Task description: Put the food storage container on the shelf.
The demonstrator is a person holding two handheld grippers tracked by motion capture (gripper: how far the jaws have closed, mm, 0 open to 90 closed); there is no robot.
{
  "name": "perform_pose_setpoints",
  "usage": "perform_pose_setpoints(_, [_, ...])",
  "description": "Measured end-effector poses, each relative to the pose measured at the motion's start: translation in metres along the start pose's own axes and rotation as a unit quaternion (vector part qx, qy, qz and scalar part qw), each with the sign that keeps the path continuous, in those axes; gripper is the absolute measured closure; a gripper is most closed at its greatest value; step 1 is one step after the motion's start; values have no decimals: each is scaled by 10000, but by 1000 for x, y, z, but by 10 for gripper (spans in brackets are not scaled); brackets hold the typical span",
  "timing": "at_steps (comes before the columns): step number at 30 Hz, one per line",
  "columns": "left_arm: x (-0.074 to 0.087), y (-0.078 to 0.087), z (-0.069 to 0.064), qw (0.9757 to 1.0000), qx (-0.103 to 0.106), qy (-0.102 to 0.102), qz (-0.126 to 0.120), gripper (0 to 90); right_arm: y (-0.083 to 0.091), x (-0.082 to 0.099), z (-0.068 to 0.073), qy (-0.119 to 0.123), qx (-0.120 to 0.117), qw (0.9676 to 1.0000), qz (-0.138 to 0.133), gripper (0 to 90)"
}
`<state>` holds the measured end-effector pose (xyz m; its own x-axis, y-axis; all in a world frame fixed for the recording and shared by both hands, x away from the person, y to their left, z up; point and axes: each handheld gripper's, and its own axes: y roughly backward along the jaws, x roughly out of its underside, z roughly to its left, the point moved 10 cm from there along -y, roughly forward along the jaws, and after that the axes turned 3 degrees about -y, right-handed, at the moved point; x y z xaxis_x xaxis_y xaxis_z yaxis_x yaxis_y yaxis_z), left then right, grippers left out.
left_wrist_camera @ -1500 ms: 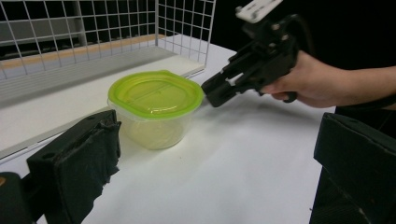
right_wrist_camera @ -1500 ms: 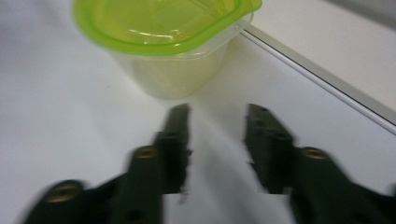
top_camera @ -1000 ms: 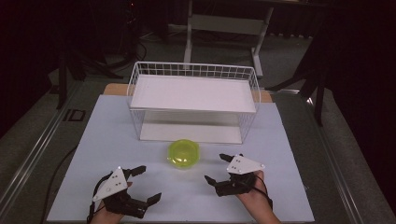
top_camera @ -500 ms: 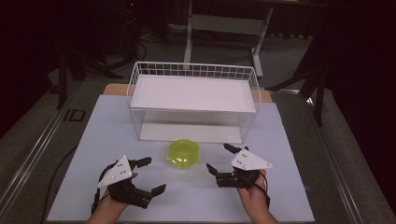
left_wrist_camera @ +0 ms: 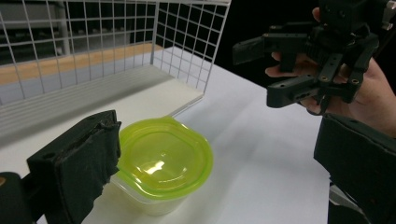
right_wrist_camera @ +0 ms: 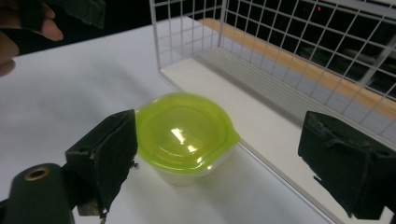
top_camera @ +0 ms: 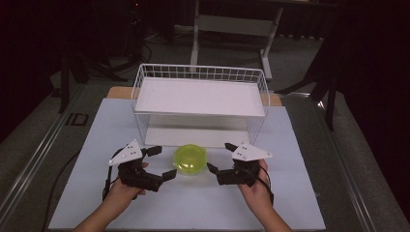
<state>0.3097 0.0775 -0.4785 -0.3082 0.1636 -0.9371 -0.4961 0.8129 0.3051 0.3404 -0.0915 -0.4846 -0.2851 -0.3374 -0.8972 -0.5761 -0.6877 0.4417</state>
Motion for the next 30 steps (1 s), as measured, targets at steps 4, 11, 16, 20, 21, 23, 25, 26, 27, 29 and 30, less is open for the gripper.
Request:
perform_pose_setpoints(4, [0,-9,9,9994,-242,-41,226,14,-10,-2,-4,-466,-70,9989,-21,113])
perform_pose_setpoints(11, [7,-28,27,9977,-330,305,516,14,-30,1,-16,-952,-46,9954,69,146])
perform_pose_setpoints(16, [22,-35,43,9939,-689,628,596,70,-46,10,-15,-1083,-112,9936,284,210])
perform_pose_setpoints(20, [32,-36,49,9925,-566,943,533,134,-54,23,-13,-1193,-8,9917,486,283])
perform_pose_setpoints(21, [34,-36,51,9920,-565,982,562,166,-56,26,-14,-1223,-16,9910,545,305])
perform_pose_setpoints(23, [38,-37,56,9905,-574,1087,616,168,-60,29,-15,-1302,10,9896,607,317])
perform_pose_setpoints(25, [42,-39,60,9877,-586,1257,721,242,-63,31,-16,-1405,-21,9879,662,349])
perform_pose_setpoints(26, [46,-41,62,9854,-585,1376,812,243,-64,32,-16,-1404,-27,9879,657,356])
perform_pose_setpoints(27, [48,-43,63,9841,-565,1465,829,245,-65,33,-16,-1401,-12,9877,690,360])
perform_pose_setpoints(29, [52,-45,66,9822,-594,1524,922,310,-67,35,-16,-1427,-27,9871,721,366])
perform_pose_setpoints(30, [53,-47,66,9821,-557,1553,909,313,-67,37,-16,-1453,-11,9865,748,375])
